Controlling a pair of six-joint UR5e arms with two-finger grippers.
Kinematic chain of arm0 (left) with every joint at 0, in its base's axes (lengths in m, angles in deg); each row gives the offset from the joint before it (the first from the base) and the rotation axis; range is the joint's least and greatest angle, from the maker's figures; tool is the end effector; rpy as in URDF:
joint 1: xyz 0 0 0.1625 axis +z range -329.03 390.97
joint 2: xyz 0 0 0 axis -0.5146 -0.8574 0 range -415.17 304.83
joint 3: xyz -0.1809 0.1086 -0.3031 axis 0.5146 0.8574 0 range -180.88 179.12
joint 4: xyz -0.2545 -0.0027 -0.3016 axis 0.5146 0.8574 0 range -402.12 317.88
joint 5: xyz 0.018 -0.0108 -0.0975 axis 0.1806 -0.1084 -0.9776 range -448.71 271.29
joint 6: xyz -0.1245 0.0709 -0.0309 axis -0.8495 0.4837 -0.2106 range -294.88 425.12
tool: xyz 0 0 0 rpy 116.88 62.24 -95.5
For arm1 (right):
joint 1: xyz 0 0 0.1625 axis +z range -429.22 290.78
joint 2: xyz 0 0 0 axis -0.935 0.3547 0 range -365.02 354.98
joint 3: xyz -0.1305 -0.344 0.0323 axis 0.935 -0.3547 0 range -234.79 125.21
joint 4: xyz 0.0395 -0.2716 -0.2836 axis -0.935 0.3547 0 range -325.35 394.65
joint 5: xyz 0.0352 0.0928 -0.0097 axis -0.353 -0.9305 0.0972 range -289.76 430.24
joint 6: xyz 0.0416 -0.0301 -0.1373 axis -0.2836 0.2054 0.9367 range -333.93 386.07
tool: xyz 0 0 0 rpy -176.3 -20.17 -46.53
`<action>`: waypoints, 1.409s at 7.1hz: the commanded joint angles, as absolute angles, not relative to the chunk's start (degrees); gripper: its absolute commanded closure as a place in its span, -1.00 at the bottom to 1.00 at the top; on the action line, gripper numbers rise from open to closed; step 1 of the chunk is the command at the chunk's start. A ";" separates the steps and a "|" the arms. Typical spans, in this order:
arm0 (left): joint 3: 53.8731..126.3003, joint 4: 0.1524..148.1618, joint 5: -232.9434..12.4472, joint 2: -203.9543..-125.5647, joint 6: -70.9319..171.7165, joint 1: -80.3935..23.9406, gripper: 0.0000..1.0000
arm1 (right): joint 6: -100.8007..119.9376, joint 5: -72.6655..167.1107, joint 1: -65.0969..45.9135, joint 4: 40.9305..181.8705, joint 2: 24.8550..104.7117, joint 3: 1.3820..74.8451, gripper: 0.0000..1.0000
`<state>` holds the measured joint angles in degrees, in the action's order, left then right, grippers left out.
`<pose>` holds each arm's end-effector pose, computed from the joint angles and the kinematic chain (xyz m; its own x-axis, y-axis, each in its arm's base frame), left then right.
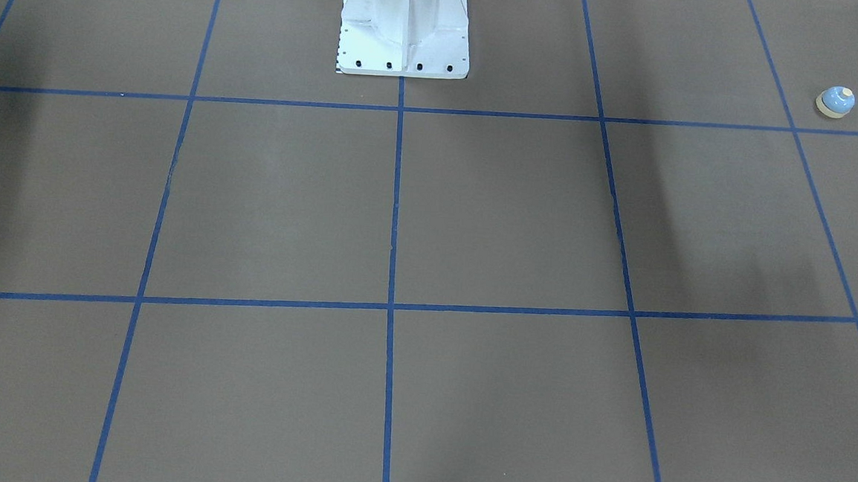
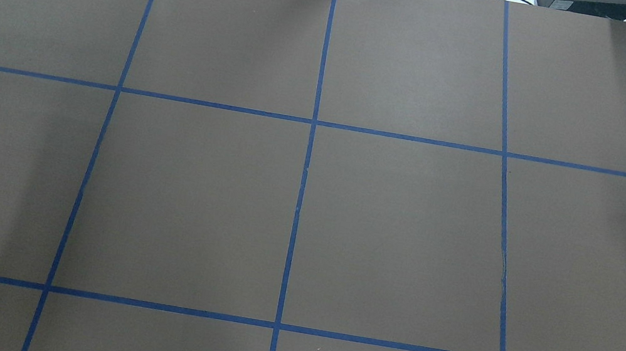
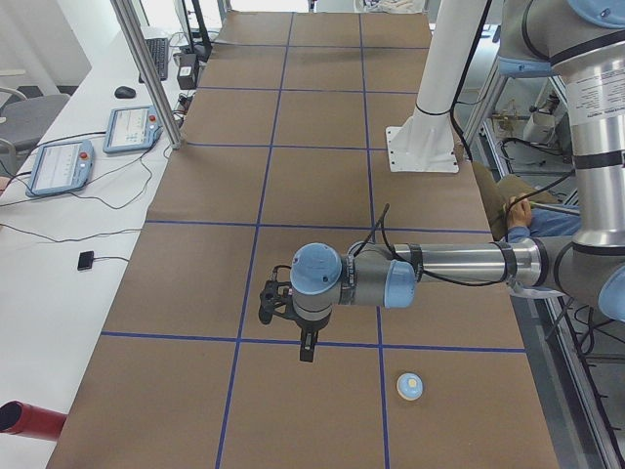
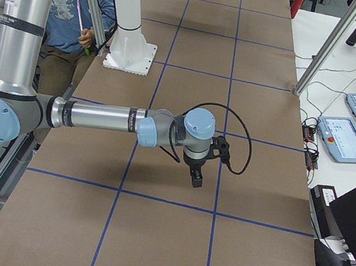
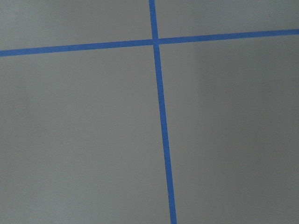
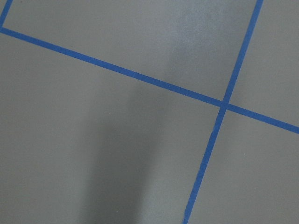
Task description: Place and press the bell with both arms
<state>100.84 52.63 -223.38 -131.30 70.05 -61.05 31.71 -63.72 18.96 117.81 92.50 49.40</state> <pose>-0.0439 -0.3858 0.6346 0.7123 0.0925 -0.6957 -0.0259 0.9941 0.1057 0.0175 -0.4431 0.5648 0.7077 -0.2795 0.6488 0.1008 0.9489 0.2989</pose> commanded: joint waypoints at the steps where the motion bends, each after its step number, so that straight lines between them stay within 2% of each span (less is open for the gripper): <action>1: 101.59 52.36 -220.56 -131.19 69.78 -61.05 -1.00 | 31.69 -63.35 20.51 118.06 93.23 49.01 -1.00; 6: 101.25 52.89 -225.35 -128.91 70.13 -61.05 -1.00 | 31.69 -64.67 20.25 117.45 93.59 48.22 -1.00; 7: 101.07 52.54 -228.08 -128.64 69.70 -60.97 -1.00 | 31.96 -64.32 17.03 117.27 92.98 47.95 -1.00; 10: 97.73 53.59 -228.11 -128.03 62.25 -52.75 -0.99 | 31.87 -66.15 15.07 116.23 93.15 48.39 -1.00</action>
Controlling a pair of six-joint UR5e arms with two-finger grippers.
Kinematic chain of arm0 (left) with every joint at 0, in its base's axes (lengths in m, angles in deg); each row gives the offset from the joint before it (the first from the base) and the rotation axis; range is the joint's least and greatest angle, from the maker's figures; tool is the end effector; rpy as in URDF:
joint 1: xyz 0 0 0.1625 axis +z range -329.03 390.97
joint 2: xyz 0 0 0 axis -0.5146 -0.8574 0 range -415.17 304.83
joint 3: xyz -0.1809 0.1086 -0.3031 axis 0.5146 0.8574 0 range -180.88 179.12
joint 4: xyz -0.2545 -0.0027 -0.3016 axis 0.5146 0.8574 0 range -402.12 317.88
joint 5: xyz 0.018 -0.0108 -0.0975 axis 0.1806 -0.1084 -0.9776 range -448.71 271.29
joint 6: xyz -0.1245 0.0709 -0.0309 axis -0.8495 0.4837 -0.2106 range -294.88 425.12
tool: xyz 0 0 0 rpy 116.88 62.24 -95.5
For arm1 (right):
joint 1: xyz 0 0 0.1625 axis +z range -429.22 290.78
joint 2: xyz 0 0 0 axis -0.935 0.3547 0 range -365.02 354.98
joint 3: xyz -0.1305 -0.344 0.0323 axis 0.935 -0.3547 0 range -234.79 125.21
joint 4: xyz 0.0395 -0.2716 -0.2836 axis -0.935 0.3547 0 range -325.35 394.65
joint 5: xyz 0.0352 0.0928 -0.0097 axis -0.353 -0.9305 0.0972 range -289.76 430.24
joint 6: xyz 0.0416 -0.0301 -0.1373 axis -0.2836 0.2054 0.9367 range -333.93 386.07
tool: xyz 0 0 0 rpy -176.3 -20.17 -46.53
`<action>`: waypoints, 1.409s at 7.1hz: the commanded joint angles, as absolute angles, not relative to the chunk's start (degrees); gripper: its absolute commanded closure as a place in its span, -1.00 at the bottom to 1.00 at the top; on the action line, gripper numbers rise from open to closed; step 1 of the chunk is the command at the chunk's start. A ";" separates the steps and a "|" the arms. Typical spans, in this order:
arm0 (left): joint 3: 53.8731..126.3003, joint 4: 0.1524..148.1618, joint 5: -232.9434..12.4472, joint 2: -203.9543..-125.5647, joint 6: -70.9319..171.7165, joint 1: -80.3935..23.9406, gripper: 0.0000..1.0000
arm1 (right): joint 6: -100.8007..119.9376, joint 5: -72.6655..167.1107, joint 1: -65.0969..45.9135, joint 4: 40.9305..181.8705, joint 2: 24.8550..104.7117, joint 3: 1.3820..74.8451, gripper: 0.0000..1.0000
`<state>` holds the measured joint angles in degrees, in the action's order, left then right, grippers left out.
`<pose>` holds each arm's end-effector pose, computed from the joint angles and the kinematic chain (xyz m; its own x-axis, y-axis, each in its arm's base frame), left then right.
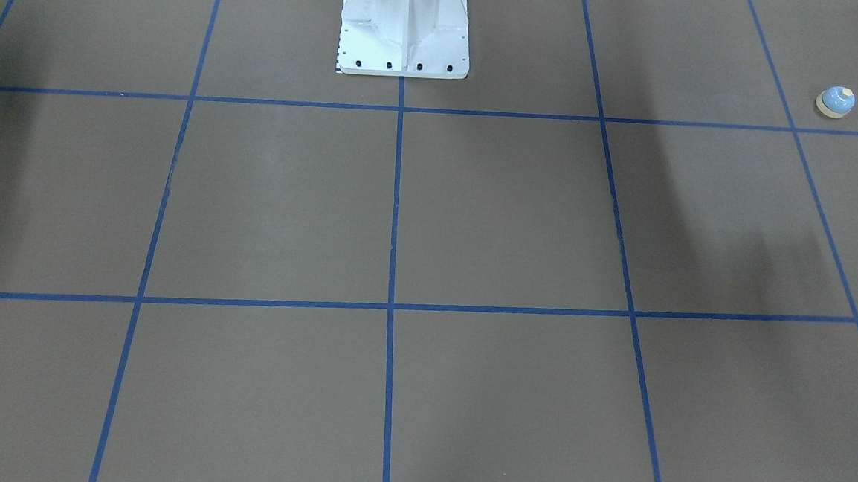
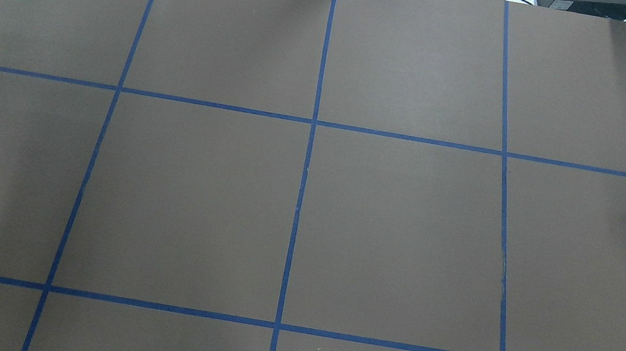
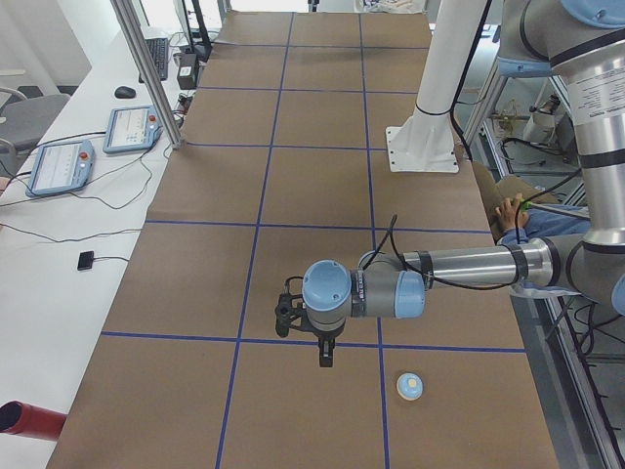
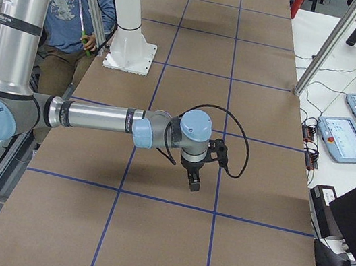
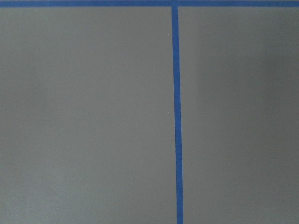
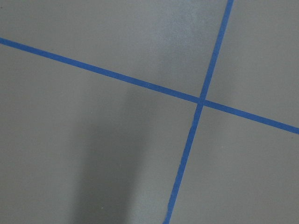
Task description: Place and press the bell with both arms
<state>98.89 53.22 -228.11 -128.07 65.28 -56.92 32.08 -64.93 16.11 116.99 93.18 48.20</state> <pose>-0.0089 -0.3569 0.6616 0.6513 0.0004 -0.7588 -0.0385 0.9987 -0.0325 -0.0063 -0.4381 0.5765 0.6780 -0.3105 0.6662 0.1512 0.9459 0.2870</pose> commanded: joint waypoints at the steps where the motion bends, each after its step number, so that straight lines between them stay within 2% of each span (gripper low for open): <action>1: 95.56 53.50 -224.80 -127.77 61.70 -45.22 -0.99 | 31.61 -67.99 14.98 114.30 93.58 48.13 -1.00; 7: 93.78 55.44 -226.87 -123.63 58.01 -44.71 -0.99 | 28.72 -68.89 13.84 112.37 92.97 48.39 -1.00; 9: 93.16 55.35 -226.53 -120.14 58.01 -44.62 -1.00 | 25.11 -68.89 12.44 109.63 92.97 48.39 -1.00; 10: 90.11 57.52 -226.70 -119.86 58.09 -44.62 -1.00 | 25.19 -68.89 11.99 109.62 92.89 48.39 -1.00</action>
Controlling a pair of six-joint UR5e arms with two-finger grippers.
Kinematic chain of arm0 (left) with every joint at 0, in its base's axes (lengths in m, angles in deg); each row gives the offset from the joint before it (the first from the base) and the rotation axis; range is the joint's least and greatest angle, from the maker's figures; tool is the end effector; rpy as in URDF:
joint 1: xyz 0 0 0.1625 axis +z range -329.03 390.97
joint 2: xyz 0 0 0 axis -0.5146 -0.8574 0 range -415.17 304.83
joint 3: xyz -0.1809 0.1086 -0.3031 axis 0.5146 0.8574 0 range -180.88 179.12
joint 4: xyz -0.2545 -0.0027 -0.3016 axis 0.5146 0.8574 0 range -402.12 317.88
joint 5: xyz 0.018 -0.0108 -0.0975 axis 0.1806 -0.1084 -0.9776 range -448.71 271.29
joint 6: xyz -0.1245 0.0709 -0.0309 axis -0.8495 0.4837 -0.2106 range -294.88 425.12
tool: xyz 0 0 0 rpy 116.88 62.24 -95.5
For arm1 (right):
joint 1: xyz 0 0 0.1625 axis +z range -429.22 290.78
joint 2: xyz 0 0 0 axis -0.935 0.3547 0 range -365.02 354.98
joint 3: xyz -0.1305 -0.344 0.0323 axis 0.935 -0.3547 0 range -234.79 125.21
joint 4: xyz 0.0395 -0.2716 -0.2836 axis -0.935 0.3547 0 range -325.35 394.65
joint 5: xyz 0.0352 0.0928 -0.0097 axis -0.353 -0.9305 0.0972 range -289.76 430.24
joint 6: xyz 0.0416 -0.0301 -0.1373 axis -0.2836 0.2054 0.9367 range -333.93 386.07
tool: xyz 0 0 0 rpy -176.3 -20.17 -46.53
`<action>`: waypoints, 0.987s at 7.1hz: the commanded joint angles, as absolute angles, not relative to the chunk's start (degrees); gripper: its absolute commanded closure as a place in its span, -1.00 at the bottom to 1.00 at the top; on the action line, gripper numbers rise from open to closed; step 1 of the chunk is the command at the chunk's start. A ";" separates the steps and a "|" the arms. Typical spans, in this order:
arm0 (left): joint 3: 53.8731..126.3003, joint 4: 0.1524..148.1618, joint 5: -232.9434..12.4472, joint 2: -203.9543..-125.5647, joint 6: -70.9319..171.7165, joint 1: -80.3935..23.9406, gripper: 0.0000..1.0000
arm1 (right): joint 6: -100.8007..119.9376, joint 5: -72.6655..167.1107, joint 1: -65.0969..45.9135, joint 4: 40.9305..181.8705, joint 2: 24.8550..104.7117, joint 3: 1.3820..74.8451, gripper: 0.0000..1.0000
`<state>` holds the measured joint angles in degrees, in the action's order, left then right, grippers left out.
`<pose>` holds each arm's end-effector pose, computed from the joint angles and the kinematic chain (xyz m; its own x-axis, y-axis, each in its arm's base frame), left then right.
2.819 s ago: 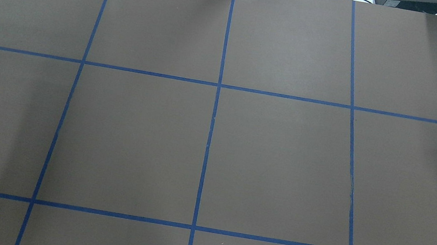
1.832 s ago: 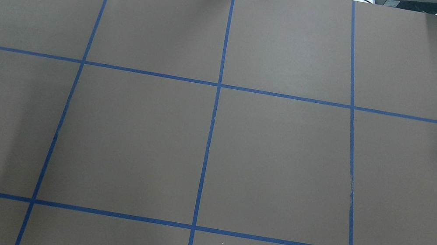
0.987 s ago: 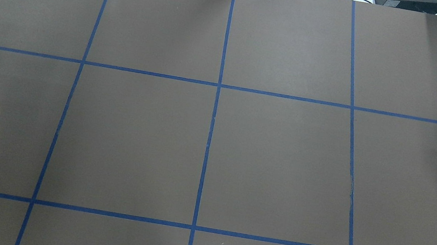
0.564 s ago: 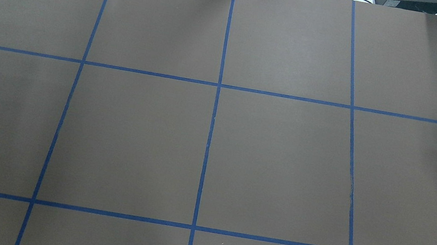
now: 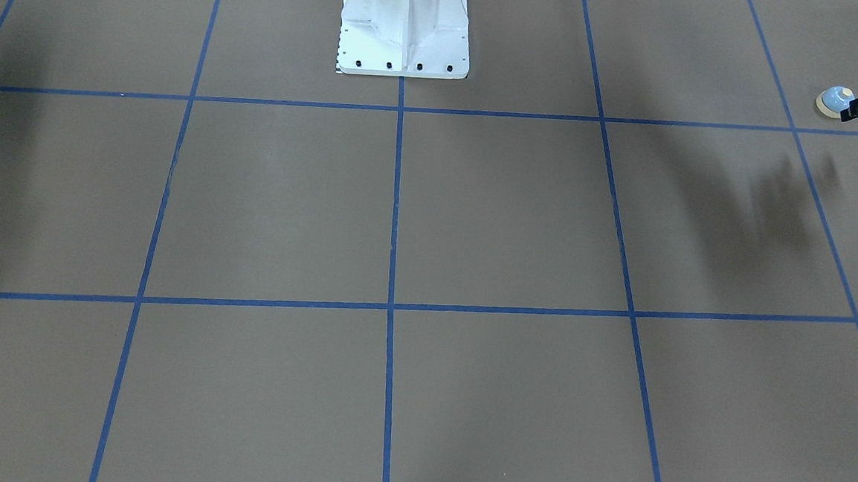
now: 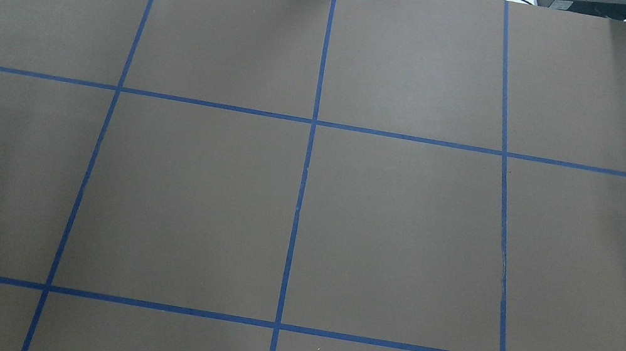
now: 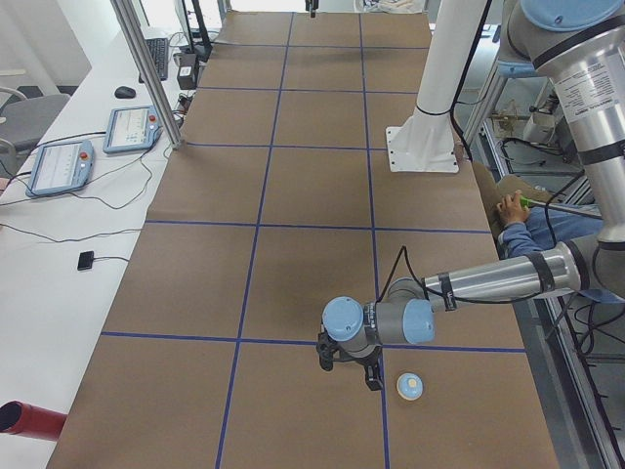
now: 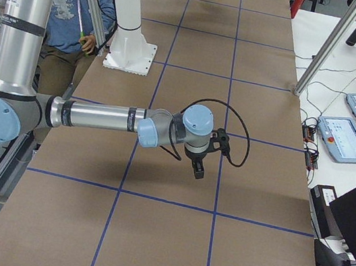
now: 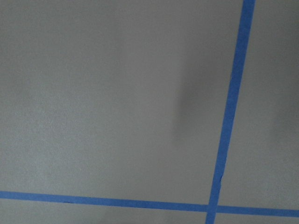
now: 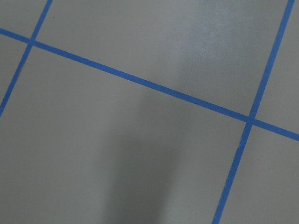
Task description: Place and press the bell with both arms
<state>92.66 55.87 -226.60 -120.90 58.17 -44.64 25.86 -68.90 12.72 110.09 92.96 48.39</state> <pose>0.0437 -0.2689 0.7485 0.7145 -0.1062 -0.6915 -0.1570 0.9389 -0.3063 -0.0402 -0.4437 0.5511 0.6123 -0.3415 0.7131 0.1296 0.9331 0.3355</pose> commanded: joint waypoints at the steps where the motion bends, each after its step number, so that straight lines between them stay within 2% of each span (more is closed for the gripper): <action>1: 84.17 64.85 -226.88 -119.68 58.00 -44.62 -1.00 | 25.10 -68.89 11.55 109.54 92.80 48.48 -1.00; 2: 81.76 68.06 -227.05 -119.76 57.74 -44.62 -1.00 | 25.10 -68.89 11.29 109.54 92.80 48.48 -1.00; 7: 80.24 69.06 -232.24 -119.68 57.83 -44.18 -1.00 | 25.19 -68.80 11.11 109.54 92.80 48.56 -1.00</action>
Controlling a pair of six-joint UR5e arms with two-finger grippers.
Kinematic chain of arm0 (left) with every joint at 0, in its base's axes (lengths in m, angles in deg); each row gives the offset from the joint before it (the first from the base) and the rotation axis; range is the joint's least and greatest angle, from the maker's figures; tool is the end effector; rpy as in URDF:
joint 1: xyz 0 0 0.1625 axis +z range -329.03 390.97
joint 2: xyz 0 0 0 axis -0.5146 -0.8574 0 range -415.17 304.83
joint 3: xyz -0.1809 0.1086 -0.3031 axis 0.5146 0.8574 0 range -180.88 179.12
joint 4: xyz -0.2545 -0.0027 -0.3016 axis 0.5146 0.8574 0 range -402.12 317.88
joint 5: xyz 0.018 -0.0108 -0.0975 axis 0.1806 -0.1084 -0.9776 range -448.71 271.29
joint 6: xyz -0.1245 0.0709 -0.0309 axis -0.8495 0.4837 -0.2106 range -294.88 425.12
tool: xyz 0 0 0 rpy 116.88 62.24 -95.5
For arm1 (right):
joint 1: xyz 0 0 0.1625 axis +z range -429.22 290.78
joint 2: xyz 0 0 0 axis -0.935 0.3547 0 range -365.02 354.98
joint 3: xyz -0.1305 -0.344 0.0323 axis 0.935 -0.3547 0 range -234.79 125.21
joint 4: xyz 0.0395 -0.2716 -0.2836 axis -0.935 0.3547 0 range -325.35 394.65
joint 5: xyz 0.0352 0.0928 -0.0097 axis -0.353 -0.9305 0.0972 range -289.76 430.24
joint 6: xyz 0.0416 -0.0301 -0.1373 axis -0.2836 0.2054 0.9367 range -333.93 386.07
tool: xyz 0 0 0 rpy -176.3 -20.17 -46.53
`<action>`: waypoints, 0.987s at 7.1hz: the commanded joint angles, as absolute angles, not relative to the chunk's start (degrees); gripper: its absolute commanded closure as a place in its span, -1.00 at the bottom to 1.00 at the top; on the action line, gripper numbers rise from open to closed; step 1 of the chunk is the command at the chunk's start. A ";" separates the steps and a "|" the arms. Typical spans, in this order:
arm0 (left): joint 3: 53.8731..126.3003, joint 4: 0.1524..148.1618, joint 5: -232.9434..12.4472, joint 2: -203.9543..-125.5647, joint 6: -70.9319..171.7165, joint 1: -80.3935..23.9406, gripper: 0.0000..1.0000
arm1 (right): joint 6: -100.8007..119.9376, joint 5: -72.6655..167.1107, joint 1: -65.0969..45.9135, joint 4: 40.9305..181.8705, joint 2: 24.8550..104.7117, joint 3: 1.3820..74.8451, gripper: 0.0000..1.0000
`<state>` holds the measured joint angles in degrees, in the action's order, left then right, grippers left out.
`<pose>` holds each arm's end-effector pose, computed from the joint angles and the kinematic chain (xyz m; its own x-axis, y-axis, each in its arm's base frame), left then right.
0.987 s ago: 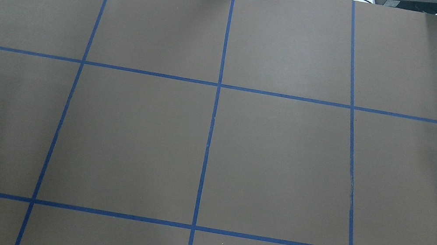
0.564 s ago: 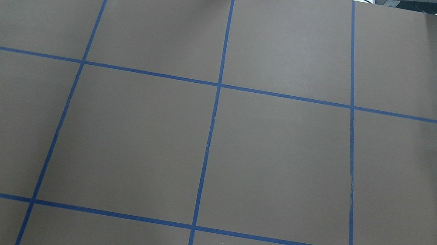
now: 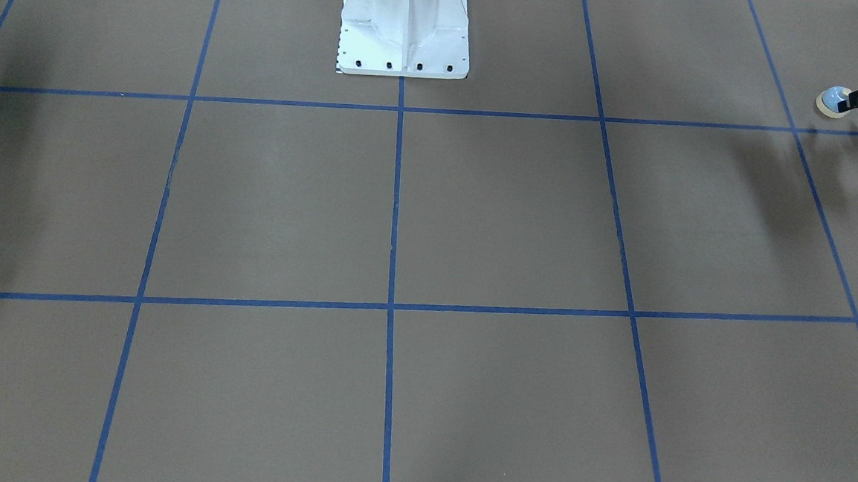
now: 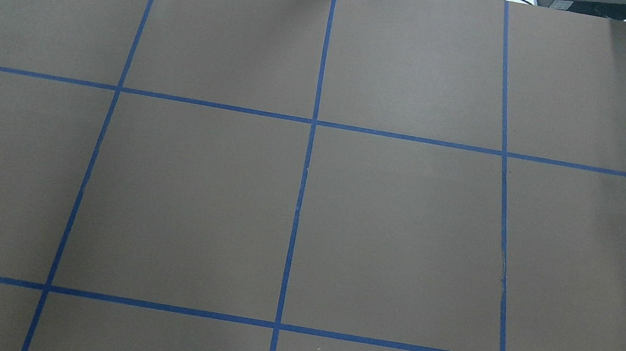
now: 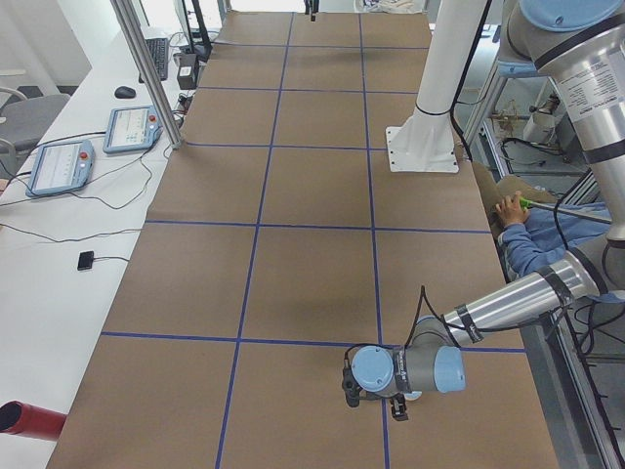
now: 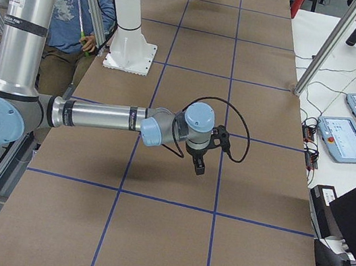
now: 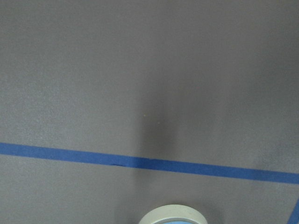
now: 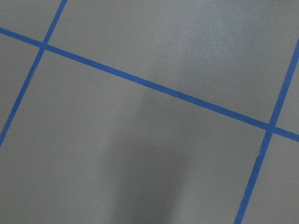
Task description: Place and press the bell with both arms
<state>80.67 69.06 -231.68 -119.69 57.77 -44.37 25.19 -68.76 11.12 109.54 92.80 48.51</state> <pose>0.0418 -0.2240 0.8113 0.6537 -0.1386 -0.7440 -0.1644 0.9336 -0.3184 -0.0526 -0.4442 0.5479 0.6045 -0.3575 0.7119 0.1477 0.9284 0.3409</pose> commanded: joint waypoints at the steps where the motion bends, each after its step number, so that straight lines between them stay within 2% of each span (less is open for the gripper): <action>1: 80.24 68.89 -234.85 -119.68 57.83 -43.66 -1.00 | 25.28 -68.71 11.11 109.45 92.80 48.57 -1.00; 7: 78.49 68.80 -235.14 -119.59 57.56 -39.79 -0.99 | 25.19 -68.71 11.11 109.54 92.80 48.57 -1.00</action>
